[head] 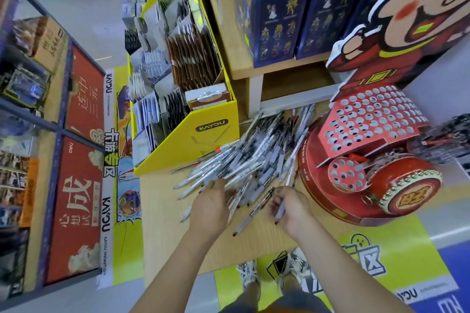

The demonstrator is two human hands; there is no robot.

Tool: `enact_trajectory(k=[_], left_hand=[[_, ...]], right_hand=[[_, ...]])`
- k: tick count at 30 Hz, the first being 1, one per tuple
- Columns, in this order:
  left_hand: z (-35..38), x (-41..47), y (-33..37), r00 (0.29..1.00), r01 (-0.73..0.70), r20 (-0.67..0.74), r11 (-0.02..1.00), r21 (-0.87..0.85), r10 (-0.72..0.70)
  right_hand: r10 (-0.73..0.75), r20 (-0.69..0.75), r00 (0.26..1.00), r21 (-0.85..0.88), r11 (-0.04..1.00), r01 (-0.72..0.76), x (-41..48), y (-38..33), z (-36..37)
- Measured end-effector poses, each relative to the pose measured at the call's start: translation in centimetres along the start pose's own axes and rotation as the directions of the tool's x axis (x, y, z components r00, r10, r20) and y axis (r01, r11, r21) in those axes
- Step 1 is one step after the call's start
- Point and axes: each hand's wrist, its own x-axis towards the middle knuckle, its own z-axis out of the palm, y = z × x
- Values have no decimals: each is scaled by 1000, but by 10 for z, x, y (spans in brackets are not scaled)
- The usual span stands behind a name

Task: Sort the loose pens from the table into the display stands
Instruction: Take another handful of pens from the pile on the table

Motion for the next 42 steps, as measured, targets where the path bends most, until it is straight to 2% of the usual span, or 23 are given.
enact_trajectory(k=[3, 6, 8, 9, 11, 12, 13, 16, 17, 19, 21, 24, 27, 32, 36, 42], left_hand=[[7, -20, 11, 999, 27, 26, 990, -141, -24], [17, -37, 42, 992, -45, 116, 994, -104, 57], [23, -42, 55, 975, -132, 173, 990, -40, 137], [25, -42, 55, 966, -167, 191, 984, -66, 177], [23, -40, 48, 956, -179, 184, 951, -250, 229], [22, -39, 41, 963, -160, 159, 938, -308, 217], [22, -36, 35, 975, -140, 129, 947, -289, 183], [24, -25, 26, 995, -70, 72, 997, -7, 71], [25, -23, 28, 996, -69, 61, 997, 32, 67], [27, -20, 30, 996, -88, 35, 996, 33, 87], [29, -18, 31, 993, -114, 39, 990, 82, 111], [36, -16, 35, 985, -167, 80, 946, 277, 151], [31, -8, 41, 970, -241, 89, 917, 316, 225], [24, -4, 30, 961, -274, 152, 877, 393, 232], [21, -10, 21, 963, -260, 144, 923, 284, 227], [16, -13, -4, 986, -169, 13, 984, 55, 169]], right_hand=[[7, 126, 992, 73, 997, -16, -7, 12, 0], [-36, 275, 961, -46, 998, 51, -17, 22, 4], [-46, 207, 977, -139, 987, 76, -19, 25, 9], [-45, 112, 993, -154, 986, 62, -18, 25, 9], [-38, -47, 998, -133, 991, 31, -14, 24, 6], [-38, -81, 996, -115, 993, 29, -12, 23, 2], [-45, -98, 994, -115, 993, 34, -13, 22, -1], [-109, -153, 982, -173, 982, 82, -15, 22, -11], [-133, -164, 978, -195, 976, 100, -16, 21, -14], [-169, -162, 972, -211, 968, 133, -16, 18, -17], [-153, -127, 980, -115, 984, 139, -15, 18, -19], [-84, -57, 995, -36, 996, 82, -19, 23, -19], [-33, -10, 999, -47, 998, 33, -24, 34, -16], [-2, 54, 999, 80, 997, -2, -22, 38, -10], [26, 118, 993, 131, 991, -42, -24, 42, -7], [26, 138, 990, 173, 984, -50, -17, 46, -7]])
